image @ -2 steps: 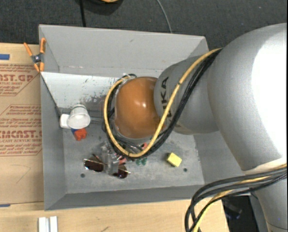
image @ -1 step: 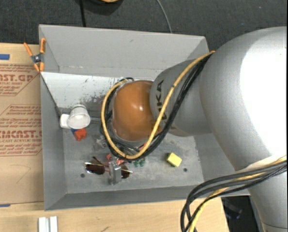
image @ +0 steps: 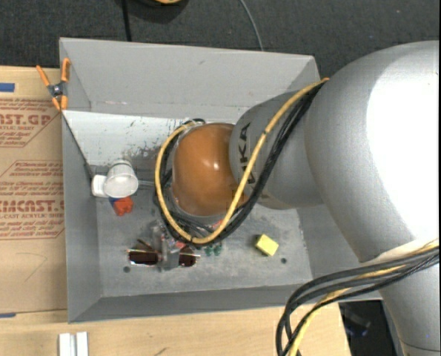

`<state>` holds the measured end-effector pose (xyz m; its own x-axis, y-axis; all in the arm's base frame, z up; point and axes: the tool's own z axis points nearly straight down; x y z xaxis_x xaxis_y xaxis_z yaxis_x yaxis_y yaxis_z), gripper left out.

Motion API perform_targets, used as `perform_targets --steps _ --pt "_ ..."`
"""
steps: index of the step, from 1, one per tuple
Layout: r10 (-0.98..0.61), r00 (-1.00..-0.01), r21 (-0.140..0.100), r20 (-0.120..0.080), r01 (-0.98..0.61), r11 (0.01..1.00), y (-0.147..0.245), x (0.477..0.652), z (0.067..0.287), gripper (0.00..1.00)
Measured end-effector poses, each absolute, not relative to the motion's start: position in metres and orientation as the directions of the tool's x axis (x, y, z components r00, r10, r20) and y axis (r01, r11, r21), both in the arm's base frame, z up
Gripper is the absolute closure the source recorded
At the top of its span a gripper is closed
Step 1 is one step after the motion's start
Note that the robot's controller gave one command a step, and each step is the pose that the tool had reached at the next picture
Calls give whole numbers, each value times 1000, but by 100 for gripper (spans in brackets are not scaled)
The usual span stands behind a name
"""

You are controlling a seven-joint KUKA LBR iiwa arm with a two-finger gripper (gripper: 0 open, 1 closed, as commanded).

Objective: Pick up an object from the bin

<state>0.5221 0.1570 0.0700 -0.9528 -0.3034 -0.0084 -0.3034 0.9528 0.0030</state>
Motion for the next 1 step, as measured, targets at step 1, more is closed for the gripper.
perform_targets --steps 1 --pt "-303 -953 3 -8 -303 953 157 522 70 100"
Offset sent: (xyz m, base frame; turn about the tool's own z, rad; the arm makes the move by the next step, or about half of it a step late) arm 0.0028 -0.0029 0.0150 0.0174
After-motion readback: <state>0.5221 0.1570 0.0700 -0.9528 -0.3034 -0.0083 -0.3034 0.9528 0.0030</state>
